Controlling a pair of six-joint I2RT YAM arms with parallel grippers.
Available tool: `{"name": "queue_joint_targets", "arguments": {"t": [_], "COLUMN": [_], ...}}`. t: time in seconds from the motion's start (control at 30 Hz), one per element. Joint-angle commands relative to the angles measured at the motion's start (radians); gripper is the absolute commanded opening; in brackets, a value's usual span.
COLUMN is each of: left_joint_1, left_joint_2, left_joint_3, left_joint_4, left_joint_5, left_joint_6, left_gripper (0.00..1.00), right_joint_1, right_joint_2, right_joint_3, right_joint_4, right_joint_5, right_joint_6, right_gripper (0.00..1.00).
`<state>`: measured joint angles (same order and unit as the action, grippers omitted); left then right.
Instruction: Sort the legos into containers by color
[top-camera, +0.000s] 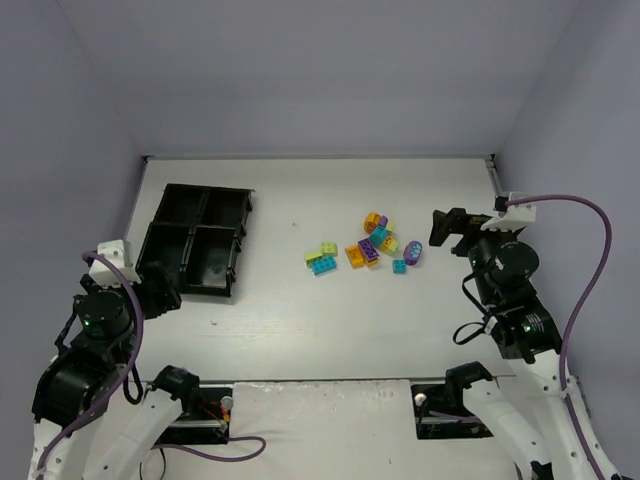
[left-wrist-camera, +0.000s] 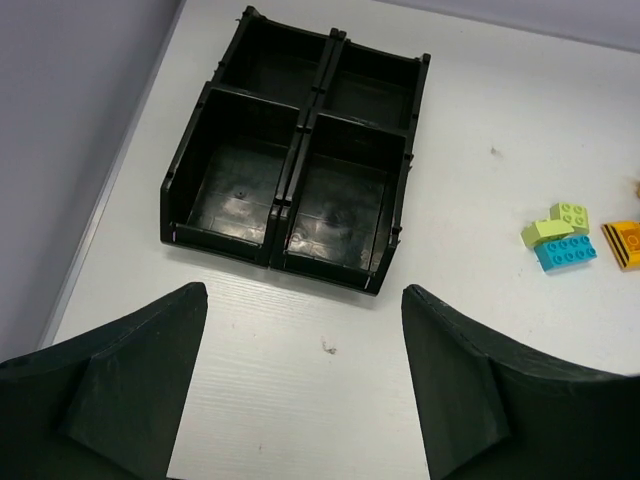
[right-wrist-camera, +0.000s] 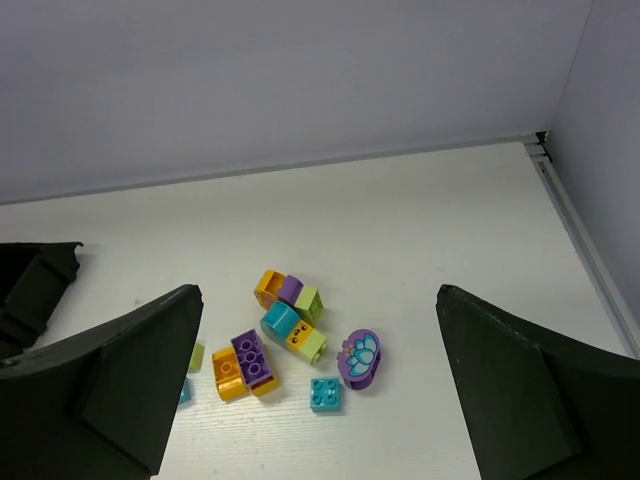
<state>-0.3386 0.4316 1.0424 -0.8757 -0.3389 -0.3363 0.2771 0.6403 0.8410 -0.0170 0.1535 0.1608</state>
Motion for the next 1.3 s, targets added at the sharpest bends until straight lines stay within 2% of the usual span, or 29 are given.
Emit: {"name": "queue_joint_targets", "arguments": {"t": [0.0, 0.23, 0.43, 0.53, 0.7, 0.83, 0.93, 1.27], "left_joint_1": [-0.005, -0.004, -0.004, -0.004, -0.019, -0.086, -0.128, -0.175], "left_joint_2": [0.042, 0.128, 0.309, 0.477, 0.657, 0.84, 0.985, 1.366], "left_joint_3": [0.01, 0.028, 0.08, 0.137, 0.189, 0.221, 0.27, 0.455], "left_joint_4": [0.029, 0.035, 0.122, 0.175, 0.314, 0.406, 0.4, 0.391], "left_joint_5": [0.011, 0.073, 0.251, 0.388, 0.576, 0.638, 0.658, 0.745], "left_joint_6": [-0.013, -0.003, 0.042, 0.048, 0.078, 0.137, 0.203, 0.284], "left_gripper": [0.72, 0.72, 0.72, 0.69, 0.6, 0.57, 0.57, 0.57], "right_joint_1": [0.02, 0.04, 0.039, 0.039, 0.04, 0.04, 0.04, 0.039], "right_joint_2": [0.004, 0.005, 0.135, 0.214, 0.28, 0.318, 0.331, 0.352], "right_joint_3": [0.058, 0.076, 0.11, 0.142, 0.15, 0.148, 0.148, 0.161], "right_joint_4": [0.054, 0.022, 0.022, -0.014, -0.012, -0.012, -0.014, -0.035], "right_joint_5": [0.055, 0.029, 0.023, 0.003, -0.031, -0.045, -0.065, -0.132], "right_joint_6": [0.026, 0.059, 0.04, 0.043, 0.055, 0.048, 0.045, 0.005], "right_gripper": [1.0, 1.0, 1.0, 1.0, 0.97, 0.92, 0.9, 0.91]}}
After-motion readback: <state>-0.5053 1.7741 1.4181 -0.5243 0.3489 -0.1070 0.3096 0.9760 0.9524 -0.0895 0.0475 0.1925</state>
